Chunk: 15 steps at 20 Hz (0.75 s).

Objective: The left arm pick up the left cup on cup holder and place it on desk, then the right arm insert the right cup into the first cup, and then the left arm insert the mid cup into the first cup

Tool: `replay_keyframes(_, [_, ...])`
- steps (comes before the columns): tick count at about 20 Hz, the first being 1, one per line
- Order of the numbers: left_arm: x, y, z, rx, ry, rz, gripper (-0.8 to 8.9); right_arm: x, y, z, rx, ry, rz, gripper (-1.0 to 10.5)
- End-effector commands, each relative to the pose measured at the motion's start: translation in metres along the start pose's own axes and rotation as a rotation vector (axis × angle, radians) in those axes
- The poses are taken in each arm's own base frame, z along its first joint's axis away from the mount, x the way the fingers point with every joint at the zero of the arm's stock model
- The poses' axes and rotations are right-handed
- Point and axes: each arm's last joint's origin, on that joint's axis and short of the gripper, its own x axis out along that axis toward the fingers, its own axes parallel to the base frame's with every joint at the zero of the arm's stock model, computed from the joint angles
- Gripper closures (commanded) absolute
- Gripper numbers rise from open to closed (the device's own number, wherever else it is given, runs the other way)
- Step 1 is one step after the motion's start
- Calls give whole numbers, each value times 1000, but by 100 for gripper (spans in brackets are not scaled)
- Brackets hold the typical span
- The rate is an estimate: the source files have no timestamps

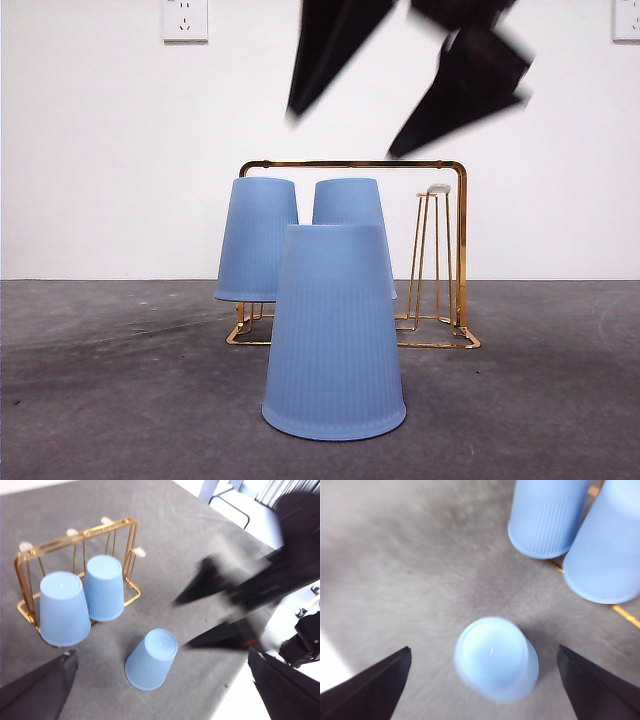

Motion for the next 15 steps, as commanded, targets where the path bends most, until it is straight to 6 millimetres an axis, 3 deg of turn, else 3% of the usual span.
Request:
replay_keyframes(1, [15,8,9,-39,27,-12,250,-37,5,3,22,18,0,480])
replay_keyframes(4, [43,24,22,-73,96,8,251,-85,5,-5,39,-25,-2,480])
replay_keyframes(8, [89,44,35,-14,169,76,250,-132,1,-27,81,-106,-5,480])
replay_keyframes(15, [150,67,36,22,187,71,254,-166,-3,-50,129,-171,20,481])
